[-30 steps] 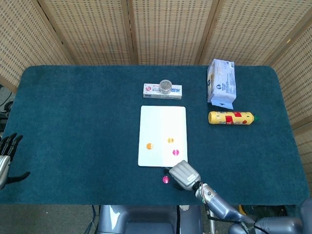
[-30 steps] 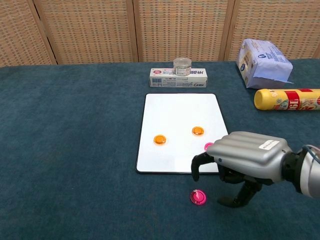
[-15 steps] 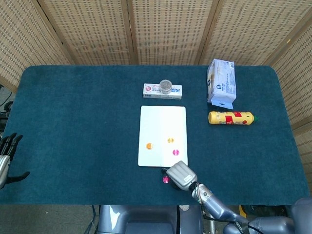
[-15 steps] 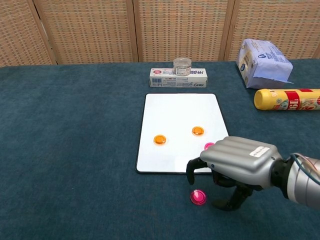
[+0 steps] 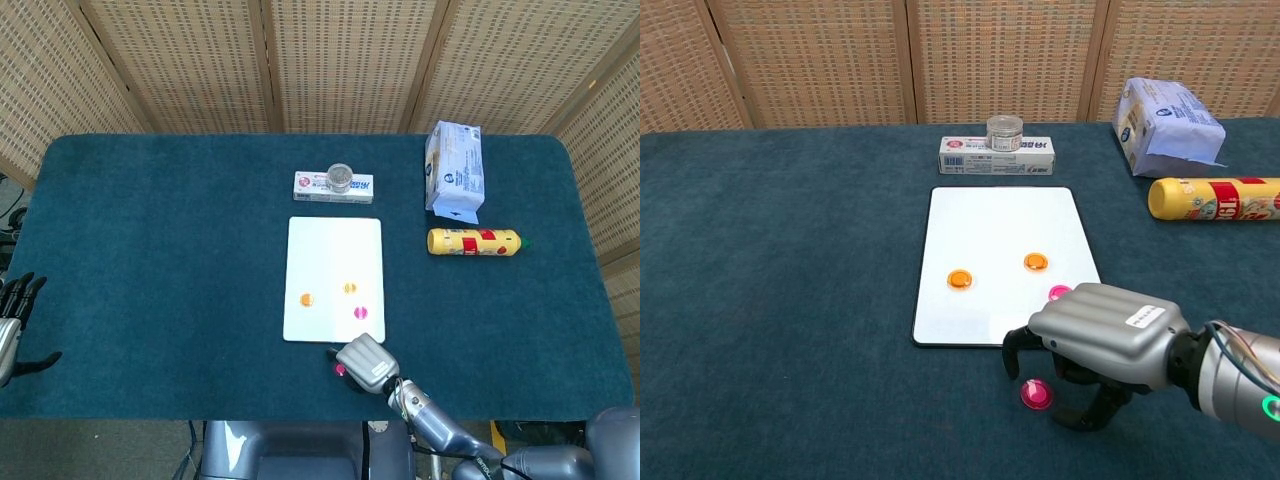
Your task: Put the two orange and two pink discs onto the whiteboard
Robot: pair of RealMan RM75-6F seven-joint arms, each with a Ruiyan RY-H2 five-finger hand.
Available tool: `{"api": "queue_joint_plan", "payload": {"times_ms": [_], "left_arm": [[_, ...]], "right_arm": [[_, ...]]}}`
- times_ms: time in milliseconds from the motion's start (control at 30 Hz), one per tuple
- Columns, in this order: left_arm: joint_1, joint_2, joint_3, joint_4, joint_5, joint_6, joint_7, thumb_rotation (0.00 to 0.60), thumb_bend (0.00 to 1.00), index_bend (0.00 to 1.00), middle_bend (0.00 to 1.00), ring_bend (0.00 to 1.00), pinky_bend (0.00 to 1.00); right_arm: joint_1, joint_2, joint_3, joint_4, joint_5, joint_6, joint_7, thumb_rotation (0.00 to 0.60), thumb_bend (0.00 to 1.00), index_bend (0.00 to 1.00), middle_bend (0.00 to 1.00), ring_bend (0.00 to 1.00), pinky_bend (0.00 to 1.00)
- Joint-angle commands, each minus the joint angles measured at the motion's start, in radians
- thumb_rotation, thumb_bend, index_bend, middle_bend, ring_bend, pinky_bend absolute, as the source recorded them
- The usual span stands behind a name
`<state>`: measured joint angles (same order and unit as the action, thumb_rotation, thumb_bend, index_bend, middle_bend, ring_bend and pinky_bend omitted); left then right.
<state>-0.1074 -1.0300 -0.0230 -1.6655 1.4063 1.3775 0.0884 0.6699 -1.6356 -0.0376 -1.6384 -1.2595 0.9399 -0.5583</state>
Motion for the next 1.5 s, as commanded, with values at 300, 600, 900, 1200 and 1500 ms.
{"api": "queue_joint_plan", "payload": {"times_ms": [300,600,900,1200,1500], "left_arm": [[0.000,0.000,0.000,0.000,0.000,0.000,-0.002,0.600,0.00,0.00,0.00,0.00,0.00],[0.000,0.001,-0.001,0.001,-0.001,0.001,-0.004,0.600,0.00,0.00,0.00,0.00,0.00],[0.000,0.001,0.000,0.001,-0.002,-0.001,-0.002,0.600,0.00,0.00,0.00,0.00,0.00],[-0.001,0.001,0.000,0.000,-0.002,-0.002,-0.002,0.600,0.00,0.00,0.00,0.00,0.00],[-0.001,0.000,0.000,0.000,-0.001,-0.002,0.000,0.600,0.00,0.00,0.00,0.00,0.00]], "right_arm": [[-0.001,-0.014,0.003,0.012,0.010,-0.006,-0.018,0.600,0.37,0.35,0.99,0.92,1.00],[-0.002,-0.025,0.005,0.027,0.020,-0.010,-0.026,0.600,0.38,0.36,0.99,0.92,1.00],[-0.008,-0.025,0.002,0.027,0.014,-0.009,-0.016,0.600,0.39,0.51,0.99,0.92,1.00],[-0.014,-0.025,0.004,0.041,0.014,-0.009,-0.005,0.600,0.40,0.56,0.99,0.92,1.00],[-0.020,-0.031,0.003,0.056,-0.011,-0.004,0.026,0.600,0.42,0.58,0.99,0.92,1.00]]}}
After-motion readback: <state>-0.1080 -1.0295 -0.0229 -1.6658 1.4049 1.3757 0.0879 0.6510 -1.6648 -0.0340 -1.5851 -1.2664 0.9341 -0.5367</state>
